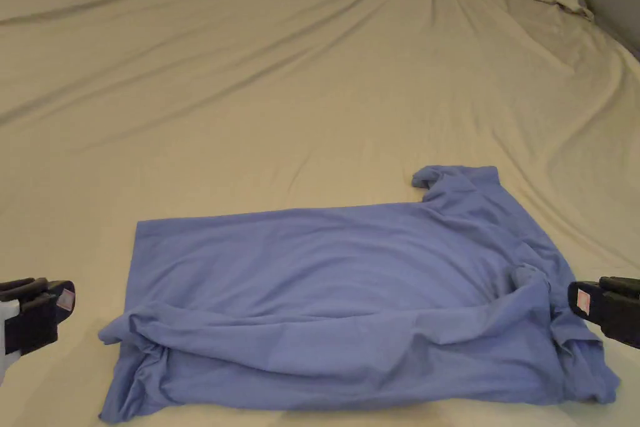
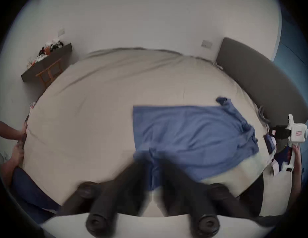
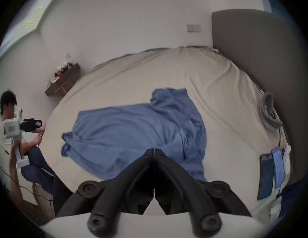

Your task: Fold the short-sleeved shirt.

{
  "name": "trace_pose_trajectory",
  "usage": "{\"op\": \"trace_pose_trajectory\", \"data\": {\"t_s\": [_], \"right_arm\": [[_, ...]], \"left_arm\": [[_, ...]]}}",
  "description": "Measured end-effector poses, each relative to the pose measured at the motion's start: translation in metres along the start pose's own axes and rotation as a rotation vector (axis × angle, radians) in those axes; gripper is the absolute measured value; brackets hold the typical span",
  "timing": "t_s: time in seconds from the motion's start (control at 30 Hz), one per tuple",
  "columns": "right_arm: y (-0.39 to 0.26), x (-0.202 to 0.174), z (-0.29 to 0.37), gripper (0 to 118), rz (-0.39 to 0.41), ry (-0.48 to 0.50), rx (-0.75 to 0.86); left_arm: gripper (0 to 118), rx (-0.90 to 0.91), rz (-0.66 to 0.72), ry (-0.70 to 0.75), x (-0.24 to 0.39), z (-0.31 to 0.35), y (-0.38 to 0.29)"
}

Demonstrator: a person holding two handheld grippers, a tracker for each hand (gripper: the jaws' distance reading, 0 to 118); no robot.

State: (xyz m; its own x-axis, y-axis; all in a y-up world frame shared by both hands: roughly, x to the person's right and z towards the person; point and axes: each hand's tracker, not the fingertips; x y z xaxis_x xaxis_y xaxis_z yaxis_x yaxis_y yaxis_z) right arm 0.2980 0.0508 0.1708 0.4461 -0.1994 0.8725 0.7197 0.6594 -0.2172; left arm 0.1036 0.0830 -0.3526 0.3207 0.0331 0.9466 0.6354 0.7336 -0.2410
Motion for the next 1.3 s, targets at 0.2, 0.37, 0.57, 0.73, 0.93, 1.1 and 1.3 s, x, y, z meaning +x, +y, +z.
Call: {"op": "trace_pose_trajectory", "data": {"t_s": [0.2,0.37,0.57,0.73,0.93,1.1,1.3], "right_arm": [[0.026,-0.014,-0.028,2,0.065,0.029,0.033],[0.044,-0.023,-0.042,2,0.072,0.059,0.036],[0.058,-0.028,-0.064,2,0.082,0.049,0.004],[0.062,-0.026,-0.085,2,0.080,0.051,-0.036],[0.057,-0.027,-0.101,2,0.077,0.057,-0.071],[0.068,-0.019,-0.112,2,0.082,0.047,-0.092],[0.120,0.019,-0.141,118,-0.003,-0.023,-0.111]], "left_arm": [[0,-0.094,-0.072,0.028,0.012,-0.064,0.054],[0,-0.255,-0.034,0.009,-0.002,-0.167,0.084],[88,-0.408,0.093,0.027,-0.030,-0.275,0.086],[90,-0.418,0.163,0.022,-0.042,-0.316,0.081],[4,-0.432,-0.048,0.030,-0.021,-0.311,0.070],[4,-0.401,-0.007,-0.034,-0.010,-0.267,0.083],[4,-0.285,-0.075,-0.064,0.023,-0.208,0.093]]}}
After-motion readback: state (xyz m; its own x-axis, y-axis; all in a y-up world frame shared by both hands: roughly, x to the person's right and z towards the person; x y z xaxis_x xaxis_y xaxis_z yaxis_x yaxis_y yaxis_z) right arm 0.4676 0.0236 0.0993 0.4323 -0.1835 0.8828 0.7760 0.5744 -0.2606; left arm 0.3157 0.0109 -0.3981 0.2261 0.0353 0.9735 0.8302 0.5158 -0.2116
